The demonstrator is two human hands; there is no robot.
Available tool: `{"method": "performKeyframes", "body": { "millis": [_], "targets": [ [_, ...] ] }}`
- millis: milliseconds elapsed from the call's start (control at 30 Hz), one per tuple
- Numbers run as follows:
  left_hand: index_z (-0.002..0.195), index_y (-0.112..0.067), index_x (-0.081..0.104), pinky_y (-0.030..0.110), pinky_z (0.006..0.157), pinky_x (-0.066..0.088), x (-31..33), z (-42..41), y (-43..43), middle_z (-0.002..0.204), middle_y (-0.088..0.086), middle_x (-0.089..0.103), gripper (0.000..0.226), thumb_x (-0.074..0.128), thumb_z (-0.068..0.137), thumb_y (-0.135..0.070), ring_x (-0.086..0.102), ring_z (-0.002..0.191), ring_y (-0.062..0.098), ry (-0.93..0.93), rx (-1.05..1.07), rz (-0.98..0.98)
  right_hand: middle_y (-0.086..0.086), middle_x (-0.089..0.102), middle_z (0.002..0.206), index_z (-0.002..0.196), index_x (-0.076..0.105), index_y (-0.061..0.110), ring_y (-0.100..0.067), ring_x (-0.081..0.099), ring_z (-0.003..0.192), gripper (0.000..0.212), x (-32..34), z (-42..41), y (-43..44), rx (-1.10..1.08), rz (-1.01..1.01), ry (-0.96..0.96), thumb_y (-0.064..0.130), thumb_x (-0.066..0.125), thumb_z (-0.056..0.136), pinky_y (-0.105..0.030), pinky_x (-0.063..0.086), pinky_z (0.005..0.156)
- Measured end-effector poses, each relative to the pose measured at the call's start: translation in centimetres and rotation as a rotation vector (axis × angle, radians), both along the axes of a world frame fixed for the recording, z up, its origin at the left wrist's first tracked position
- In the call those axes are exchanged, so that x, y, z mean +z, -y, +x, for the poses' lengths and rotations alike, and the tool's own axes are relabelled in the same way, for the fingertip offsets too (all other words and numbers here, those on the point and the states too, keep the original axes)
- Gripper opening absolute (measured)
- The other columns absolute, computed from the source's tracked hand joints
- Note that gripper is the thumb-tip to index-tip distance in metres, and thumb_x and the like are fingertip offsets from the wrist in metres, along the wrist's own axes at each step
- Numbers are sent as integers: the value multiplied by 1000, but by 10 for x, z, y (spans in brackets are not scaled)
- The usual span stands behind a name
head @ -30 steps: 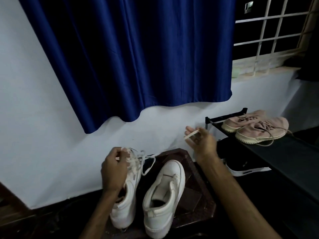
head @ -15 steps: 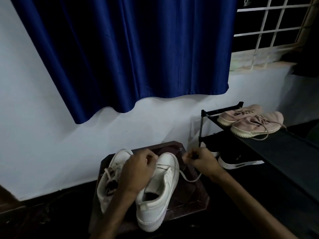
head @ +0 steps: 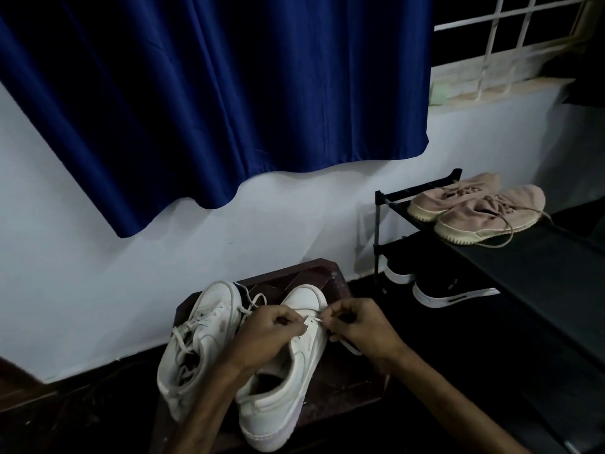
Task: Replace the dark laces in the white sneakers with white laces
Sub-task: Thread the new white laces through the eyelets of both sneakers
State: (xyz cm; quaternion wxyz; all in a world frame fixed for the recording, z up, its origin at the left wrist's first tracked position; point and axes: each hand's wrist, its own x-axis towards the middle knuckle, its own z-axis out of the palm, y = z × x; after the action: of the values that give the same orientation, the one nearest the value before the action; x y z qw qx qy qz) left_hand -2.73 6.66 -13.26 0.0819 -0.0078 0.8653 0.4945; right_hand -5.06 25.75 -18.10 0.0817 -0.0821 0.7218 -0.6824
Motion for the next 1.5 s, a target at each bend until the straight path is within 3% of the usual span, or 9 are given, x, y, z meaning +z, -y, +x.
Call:
{"method": "performKeyframes", "body": {
  "millis": [167,300,500,667,867,1033,1300,1400,1500],
  "targets": [
    [85,-25,77,40,94,51,-8,-1,2,90,-7,75,11,66,85,-20,69,92,12,-49,22,7,-6,70,76,86,65,13,-19,67,64,14,-3,-4,3,-21,19,-49,6,76,80,-33,57,60],
    [84,-31,75,40,90,52,-12,-1,1,88,-2,73,29,66,86,-4,67,90,17,-113,4,-47,-5,65,71,88,54,14,-23,64,59,28,-4,-9,2,-19,8,-28,2,77,77,-42,58,60],
    [80,-34,73,42,85,54,-10,-2,-5,83,-2,72,13,69,69,-40,66,81,13,-129,38,-60,-12,67,76,86,49,23,-24,64,63,38,6,-17,0,75,139,-61,9,81,71,-44,56,64],
    [81,-34,72,44,80,54,-11,-2,-8,78,2,70,8,71,74,-31,65,78,22,-182,43,-130,7,60,69,91,49,20,-2,55,55,38,28,-27,5,165,402,-146,9,81,73,-18,46,54],
    [76,-29,66,31,75,51,-1,-5,-10,69,-9,66,9,70,79,-21,62,71,6,-166,-33,-349,7,63,74,90,53,26,-8,59,70,31,25,-25,13,95,584,-252,21,78,72,-28,51,68],
    [98,-20,63,34,86,47,7,-13,-14,108,0,68,14,51,96,-26,62,104,21,-156,-167,-708,12,65,74,88,65,27,-4,63,74,21,35,-21,12,121,687,-263,24,79,72,-31,54,74],
    [95,-17,52,36,87,43,5,-12,-2,107,5,57,10,44,100,-18,57,102,25,-244,141,-457,4,71,83,87,76,20,1,55,68,19,53,-21,39,128,654,-359,37,69,86,-8,35,57],
    [91,-17,53,27,78,36,5,-6,-1,101,1,55,10,47,99,-16,53,94,18,-278,207,-359,2,71,74,81,77,14,0,56,64,16,49,-21,46,108,564,-285,30,77,80,-13,42,62],
    [93,-13,58,37,87,44,-1,-4,1,102,4,61,9,54,96,-21,58,98,24,-316,242,-332,-2,75,79,79,77,12,-3,62,70,7,42,-21,46,92,374,-188,19,79,79,-29,53,76]
  ]
}}
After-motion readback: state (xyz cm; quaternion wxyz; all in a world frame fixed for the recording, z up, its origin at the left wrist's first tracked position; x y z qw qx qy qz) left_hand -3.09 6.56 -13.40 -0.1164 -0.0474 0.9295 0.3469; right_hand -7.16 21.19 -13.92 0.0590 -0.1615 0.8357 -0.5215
